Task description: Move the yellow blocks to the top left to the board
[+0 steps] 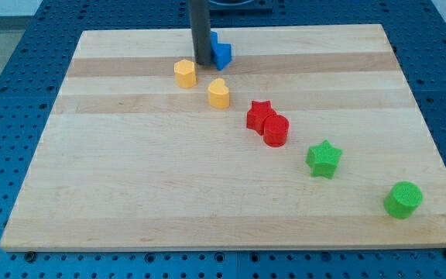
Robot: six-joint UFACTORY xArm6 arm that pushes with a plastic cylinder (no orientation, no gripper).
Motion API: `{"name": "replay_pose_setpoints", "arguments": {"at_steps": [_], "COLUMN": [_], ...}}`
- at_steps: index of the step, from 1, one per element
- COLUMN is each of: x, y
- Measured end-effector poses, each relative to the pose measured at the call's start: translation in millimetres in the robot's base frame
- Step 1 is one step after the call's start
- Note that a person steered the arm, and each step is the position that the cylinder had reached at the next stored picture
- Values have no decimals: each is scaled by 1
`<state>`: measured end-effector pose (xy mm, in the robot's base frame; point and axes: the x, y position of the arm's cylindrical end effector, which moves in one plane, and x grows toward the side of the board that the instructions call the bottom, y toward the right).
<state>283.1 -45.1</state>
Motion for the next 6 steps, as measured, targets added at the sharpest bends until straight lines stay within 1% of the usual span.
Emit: {"name": "replay_pose_setpoints", "arguments": {"at_steps": [1,2,3,4,5,6], "x": [19,49,62,54,36,16], "y": [2,2,-6,-22,-41,-73]}}
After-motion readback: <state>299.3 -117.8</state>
